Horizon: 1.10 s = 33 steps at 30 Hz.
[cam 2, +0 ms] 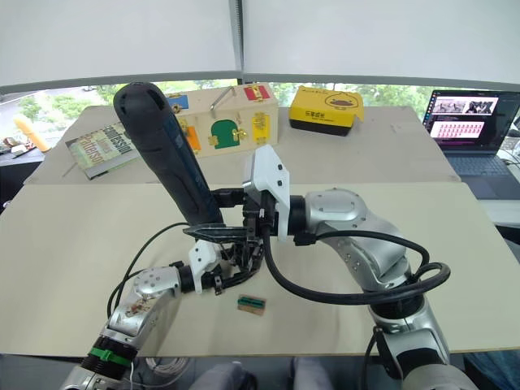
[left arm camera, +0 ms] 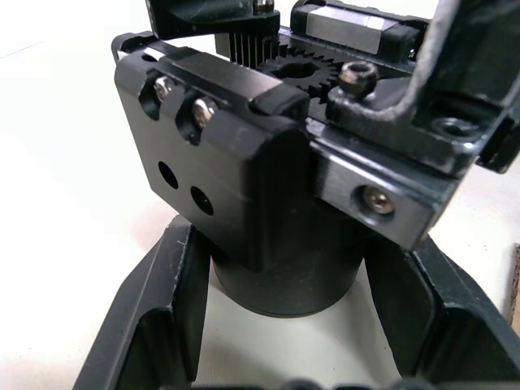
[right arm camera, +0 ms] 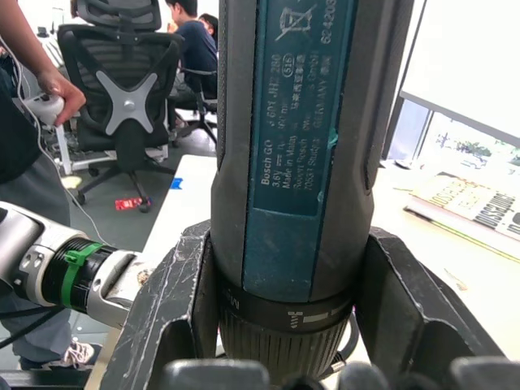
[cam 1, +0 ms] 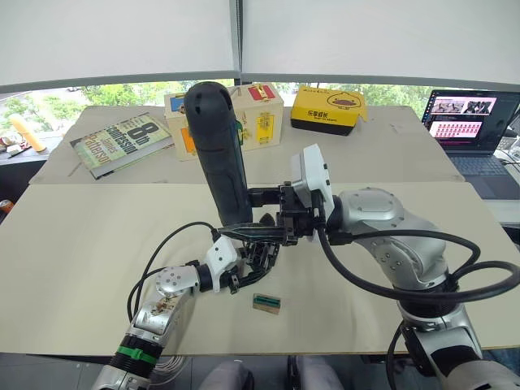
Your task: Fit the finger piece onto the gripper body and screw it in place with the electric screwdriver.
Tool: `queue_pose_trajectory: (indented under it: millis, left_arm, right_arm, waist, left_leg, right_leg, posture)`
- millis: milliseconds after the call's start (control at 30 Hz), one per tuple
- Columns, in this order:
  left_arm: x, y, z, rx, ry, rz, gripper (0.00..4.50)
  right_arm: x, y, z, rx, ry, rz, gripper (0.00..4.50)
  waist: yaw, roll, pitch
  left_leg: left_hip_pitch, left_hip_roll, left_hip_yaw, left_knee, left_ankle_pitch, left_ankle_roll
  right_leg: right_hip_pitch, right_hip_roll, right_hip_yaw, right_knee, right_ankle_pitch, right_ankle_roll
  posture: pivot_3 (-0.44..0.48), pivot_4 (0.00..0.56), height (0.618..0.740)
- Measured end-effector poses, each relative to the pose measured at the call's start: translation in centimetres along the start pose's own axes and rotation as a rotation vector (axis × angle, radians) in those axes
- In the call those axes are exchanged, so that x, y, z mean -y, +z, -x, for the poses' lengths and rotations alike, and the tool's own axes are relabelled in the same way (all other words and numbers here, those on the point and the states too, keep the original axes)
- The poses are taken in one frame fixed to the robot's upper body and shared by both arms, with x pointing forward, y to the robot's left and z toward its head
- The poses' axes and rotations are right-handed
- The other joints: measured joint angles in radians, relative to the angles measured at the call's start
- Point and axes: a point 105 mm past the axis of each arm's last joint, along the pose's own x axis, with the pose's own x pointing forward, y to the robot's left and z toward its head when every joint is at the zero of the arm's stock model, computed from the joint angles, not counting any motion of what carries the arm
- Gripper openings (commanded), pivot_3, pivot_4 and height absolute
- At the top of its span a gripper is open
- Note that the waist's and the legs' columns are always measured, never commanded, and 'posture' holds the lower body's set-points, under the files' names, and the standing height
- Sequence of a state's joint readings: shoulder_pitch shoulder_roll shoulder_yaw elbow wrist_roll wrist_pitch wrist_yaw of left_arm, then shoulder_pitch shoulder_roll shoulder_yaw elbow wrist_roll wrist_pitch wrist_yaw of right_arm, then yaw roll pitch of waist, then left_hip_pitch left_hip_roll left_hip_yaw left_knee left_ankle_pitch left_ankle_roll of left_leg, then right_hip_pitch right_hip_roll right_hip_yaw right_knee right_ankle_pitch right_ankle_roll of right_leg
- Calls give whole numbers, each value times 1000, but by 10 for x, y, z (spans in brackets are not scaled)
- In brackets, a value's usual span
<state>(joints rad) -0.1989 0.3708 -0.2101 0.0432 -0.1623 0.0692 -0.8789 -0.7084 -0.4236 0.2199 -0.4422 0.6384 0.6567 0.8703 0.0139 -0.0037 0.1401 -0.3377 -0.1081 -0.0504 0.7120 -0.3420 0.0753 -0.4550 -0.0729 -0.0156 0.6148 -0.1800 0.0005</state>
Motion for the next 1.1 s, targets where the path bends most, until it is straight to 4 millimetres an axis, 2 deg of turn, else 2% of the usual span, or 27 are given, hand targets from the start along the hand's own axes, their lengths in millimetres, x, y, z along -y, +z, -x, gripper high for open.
queue_pose_trajectory:
  millis: [1100]
  left_arm:
    - [0,0,0,0,3,1,2277]
  right_arm:
    - [1,-9,0,-59,-12,-8,1912]
  waist:
    - [0,0,0]
  left_leg:
    - [0,0,0,0,0,0]
  right_leg:
    - [0,0,0,0,0,0]
  posture:
    - [0,150,740]
